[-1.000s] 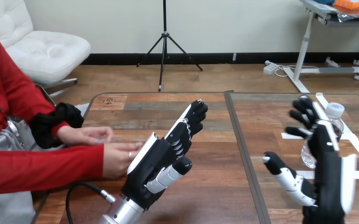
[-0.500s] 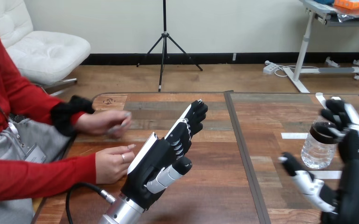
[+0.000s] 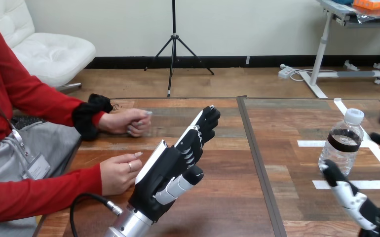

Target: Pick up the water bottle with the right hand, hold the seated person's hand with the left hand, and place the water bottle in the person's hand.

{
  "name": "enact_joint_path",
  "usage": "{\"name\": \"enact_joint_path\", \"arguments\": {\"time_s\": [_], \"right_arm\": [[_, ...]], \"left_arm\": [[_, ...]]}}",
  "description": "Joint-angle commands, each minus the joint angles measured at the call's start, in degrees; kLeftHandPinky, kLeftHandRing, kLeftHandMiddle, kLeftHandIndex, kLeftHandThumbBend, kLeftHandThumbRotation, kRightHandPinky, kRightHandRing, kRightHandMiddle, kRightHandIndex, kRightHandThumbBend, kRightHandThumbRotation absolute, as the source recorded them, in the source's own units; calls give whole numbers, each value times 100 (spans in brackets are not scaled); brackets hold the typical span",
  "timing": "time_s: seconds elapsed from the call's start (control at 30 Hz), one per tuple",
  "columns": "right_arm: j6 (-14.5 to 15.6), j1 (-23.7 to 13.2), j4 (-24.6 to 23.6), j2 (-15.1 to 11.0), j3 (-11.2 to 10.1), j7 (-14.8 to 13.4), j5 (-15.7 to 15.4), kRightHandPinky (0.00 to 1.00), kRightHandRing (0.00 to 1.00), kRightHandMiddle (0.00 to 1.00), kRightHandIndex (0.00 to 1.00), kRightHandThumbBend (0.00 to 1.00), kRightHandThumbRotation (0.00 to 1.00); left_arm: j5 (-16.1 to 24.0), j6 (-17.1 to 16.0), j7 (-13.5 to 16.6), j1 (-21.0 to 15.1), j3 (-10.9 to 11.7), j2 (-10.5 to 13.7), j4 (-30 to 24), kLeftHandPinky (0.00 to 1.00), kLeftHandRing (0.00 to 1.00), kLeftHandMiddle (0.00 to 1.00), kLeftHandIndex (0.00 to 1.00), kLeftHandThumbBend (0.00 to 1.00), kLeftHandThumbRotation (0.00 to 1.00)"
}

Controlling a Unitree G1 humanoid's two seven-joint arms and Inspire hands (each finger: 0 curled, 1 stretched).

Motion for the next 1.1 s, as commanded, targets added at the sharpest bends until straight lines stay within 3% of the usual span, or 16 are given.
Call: {"name": "enact_joint_path", "arguments": {"time_s": [0.0, 0.17, 0.37, 0.67, 1.07], "right_arm": [[-19, -188, 73, -101, -84, -175, -79, 68, 82, 83, 86, 100, 58], [57, -210, 194, -175, -91, -238, 20, 70, 84, 85, 87, 100, 57], [77, -308, 465, -264, -67, -102, 415, 72, 86, 87, 87, 100, 55], [424, -370, 682, -424, 83, 645, 1322, 80, 93, 92, 91, 100, 55], [1263, -448, 573, -500, 108, 1721, 2351, 86, 99, 97, 98, 100, 57]], "left_arm": [[-11, -76, 25, -435, 5, -50, 30, 100, 100, 100, 100, 100, 85], [4, -69, 36, -438, 3, -50, 33, 100, 100, 100, 100, 100, 85], [11, -50, 38, -440, -1, -54, 24, 100, 100, 100, 100, 100, 86], [26, -65, 61, -437, -3, -58, 24, 100, 100, 100, 100, 100, 86], [-2, -76, 29, -440, 0, -69, 35, 100, 100, 100, 100, 100, 86]]}}
